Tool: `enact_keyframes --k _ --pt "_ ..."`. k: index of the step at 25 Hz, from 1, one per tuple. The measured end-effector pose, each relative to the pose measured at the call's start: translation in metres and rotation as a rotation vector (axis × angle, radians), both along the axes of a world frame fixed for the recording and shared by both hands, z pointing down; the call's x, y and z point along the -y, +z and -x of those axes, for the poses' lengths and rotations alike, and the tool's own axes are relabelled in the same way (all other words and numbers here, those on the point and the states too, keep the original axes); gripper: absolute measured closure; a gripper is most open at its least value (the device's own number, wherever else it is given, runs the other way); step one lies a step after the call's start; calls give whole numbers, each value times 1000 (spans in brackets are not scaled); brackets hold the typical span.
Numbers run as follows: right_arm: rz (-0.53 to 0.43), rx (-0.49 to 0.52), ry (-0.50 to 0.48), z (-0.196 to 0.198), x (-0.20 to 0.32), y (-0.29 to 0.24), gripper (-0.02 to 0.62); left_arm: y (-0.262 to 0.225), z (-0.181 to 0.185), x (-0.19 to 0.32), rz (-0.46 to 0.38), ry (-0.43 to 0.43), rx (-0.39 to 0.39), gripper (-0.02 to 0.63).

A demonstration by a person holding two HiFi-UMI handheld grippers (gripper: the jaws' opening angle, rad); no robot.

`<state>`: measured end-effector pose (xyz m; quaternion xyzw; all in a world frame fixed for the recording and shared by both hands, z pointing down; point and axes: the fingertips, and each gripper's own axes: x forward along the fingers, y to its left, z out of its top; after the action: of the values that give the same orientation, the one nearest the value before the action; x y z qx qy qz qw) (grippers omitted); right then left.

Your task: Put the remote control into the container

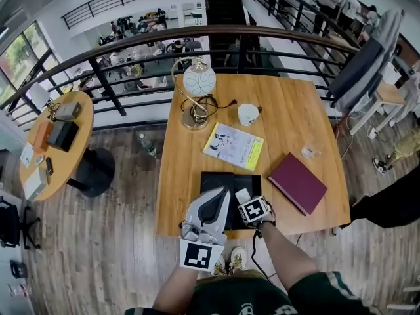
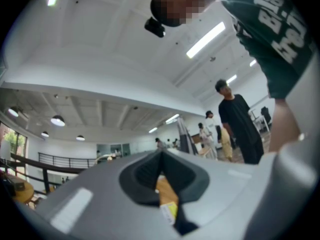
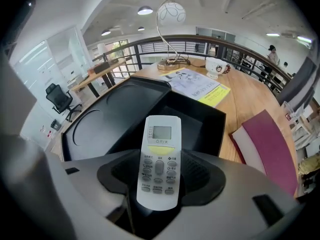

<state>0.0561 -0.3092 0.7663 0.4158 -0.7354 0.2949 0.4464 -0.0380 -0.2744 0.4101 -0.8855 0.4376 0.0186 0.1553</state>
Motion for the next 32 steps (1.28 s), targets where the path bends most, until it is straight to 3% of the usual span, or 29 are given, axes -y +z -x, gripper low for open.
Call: enact_keyframes --k 13,23,32 --pt "53 -101 -14 -1 9 20 331 0 4 -3 6 -6 -10 609" --pt "83 -110 8 5 4 24 331 -9 8 -8 6 1 -48 609" --pt "51 -163 10 3 9 30 331 -11 14 -6 11 -8 -63 609"
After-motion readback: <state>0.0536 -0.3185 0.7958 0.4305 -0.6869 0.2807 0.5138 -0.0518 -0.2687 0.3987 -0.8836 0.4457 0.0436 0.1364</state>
